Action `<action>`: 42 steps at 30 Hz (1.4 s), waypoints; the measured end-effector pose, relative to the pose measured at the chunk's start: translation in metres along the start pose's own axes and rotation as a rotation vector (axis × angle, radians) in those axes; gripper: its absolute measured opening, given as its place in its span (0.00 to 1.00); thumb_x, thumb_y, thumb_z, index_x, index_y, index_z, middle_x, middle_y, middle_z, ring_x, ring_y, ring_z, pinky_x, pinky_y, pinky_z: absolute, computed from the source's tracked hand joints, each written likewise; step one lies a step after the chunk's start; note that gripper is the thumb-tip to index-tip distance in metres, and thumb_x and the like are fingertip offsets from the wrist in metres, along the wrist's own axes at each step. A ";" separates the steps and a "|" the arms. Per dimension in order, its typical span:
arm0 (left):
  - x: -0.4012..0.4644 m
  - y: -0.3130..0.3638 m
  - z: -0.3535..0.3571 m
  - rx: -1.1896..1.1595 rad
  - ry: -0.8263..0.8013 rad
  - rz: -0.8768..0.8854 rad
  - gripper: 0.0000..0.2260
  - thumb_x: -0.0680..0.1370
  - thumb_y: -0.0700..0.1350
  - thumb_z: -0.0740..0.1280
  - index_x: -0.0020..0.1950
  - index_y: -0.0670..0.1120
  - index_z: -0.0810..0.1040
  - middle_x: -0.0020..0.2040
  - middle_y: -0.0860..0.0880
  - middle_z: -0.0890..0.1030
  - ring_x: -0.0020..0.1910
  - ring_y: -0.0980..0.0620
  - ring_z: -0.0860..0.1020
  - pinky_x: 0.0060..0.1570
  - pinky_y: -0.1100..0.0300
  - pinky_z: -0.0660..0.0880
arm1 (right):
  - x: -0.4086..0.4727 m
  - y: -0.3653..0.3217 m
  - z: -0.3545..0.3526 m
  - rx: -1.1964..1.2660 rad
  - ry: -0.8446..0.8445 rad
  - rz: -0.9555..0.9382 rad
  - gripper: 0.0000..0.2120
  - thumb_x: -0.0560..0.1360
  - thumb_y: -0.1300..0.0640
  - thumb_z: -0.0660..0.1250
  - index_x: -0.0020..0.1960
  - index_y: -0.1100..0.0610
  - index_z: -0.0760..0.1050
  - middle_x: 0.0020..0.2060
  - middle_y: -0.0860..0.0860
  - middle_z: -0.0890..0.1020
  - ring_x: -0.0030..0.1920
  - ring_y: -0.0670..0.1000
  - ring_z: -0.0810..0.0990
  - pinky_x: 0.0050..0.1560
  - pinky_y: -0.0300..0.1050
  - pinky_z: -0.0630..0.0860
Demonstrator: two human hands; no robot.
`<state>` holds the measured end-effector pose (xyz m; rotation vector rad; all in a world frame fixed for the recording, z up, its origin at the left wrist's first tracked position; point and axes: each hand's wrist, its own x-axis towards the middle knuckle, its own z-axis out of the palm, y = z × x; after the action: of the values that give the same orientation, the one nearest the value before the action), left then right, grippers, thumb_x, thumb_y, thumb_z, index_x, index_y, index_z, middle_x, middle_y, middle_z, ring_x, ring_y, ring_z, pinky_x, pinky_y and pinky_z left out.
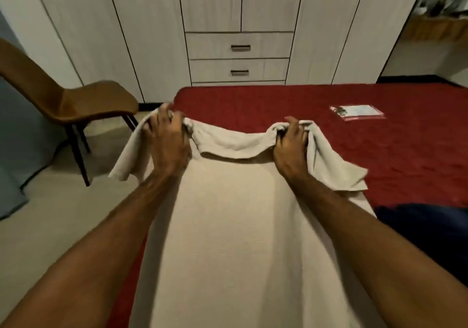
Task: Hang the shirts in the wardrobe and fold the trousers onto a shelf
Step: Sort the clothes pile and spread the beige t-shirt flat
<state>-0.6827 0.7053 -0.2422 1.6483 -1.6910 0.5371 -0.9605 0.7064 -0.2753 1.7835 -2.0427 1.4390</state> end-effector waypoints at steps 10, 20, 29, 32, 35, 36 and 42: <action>-0.075 -0.044 0.236 0.122 -0.615 -0.034 0.27 0.83 0.55 0.52 0.81 0.46 0.58 0.81 0.43 0.58 0.79 0.40 0.55 0.72 0.31 0.54 | -0.017 0.140 0.150 -0.457 -0.556 -0.088 0.34 0.78 0.32 0.49 0.79 0.49 0.56 0.78 0.55 0.60 0.77 0.58 0.56 0.75 0.60 0.51; -0.008 -0.024 0.251 -0.075 -0.576 0.081 0.11 0.75 0.47 0.61 0.54 0.48 0.78 0.59 0.46 0.77 0.60 0.40 0.74 0.58 0.41 0.67 | 0.055 0.176 0.113 -0.454 -0.659 -0.070 0.20 0.77 0.38 0.63 0.68 0.38 0.70 0.70 0.51 0.66 0.66 0.58 0.64 0.62 0.60 0.65; 0.058 0.045 0.278 -0.062 -0.487 0.014 0.16 0.75 0.43 0.67 0.62 0.50 0.75 0.67 0.45 0.72 0.62 0.41 0.71 0.58 0.43 0.66 | 0.133 0.230 0.131 -0.353 -0.698 -0.090 0.26 0.79 0.60 0.62 0.76 0.57 0.64 0.78 0.56 0.61 0.77 0.61 0.58 0.77 0.59 0.54; 0.014 0.106 0.266 -0.280 -0.541 0.489 0.15 0.77 0.47 0.62 0.63 0.50 0.76 0.66 0.47 0.74 0.61 0.43 0.74 0.55 0.47 0.66 | 0.144 0.233 0.108 -0.163 -0.507 0.322 0.24 0.76 0.42 0.64 0.64 0.57 0.72 0.61 0.57 0.75 0.61 0.60 0.76 0.64 0.57 0.72; -0.017 0.143 0.279 -0.311 -0.765 0.608 0.19 0.80 0.54 0.59 0.70 0.51 0.72 0.71 0.50 0.72 0.66 0.46 0.73 0.60 0.48 0.67 | 0.134 0.220 0.074 -0.078 -0.921 0.399 0.36 0.65 0.25 0.67 0.61 0.49 0.71 0.51 0.46 0.80 0.50 0.48 0.80 0.52 0.51 0.78; -0.021 0.146 0.287 -0.279 -0.802 0.585 0.21 0.81 0.55 0.58 0.73 0.51 0.69 0.73 0.50 0.70 0.68 0.46 0.71 0.63 0.47 0.66 | 0.128 0.217 0.063 -0.057 -1.027 0.395 0.39 0.61 0.26 0.72 0.63 0.47 0.69 0.53 0.43 0.79 0.52 0.45 0.79 0.52 0.49 0.78; -0.034 0.144 0.300 -0.188 -0.809 0.619 0.27 0.82 0.54 0.52 0.81 0.50 0.56 0.82 0.47 0.55 0.81 0.46 0.51 0.75 0.36 0.51 | 0.140 0.242 0.053 -0.096 -1.345 0.161 0.28 0.68 0.57 0.79 0.62 0.56 0.69 0.52 0.48 0.78 0.49 0.47 0.76 0.49 0.43 0.73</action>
<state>-0.8841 0.5271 -0.4405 1.2454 -2.7756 -0.0630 -1.1748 0.5407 -0.3631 2.9778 -2.5984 -0.1003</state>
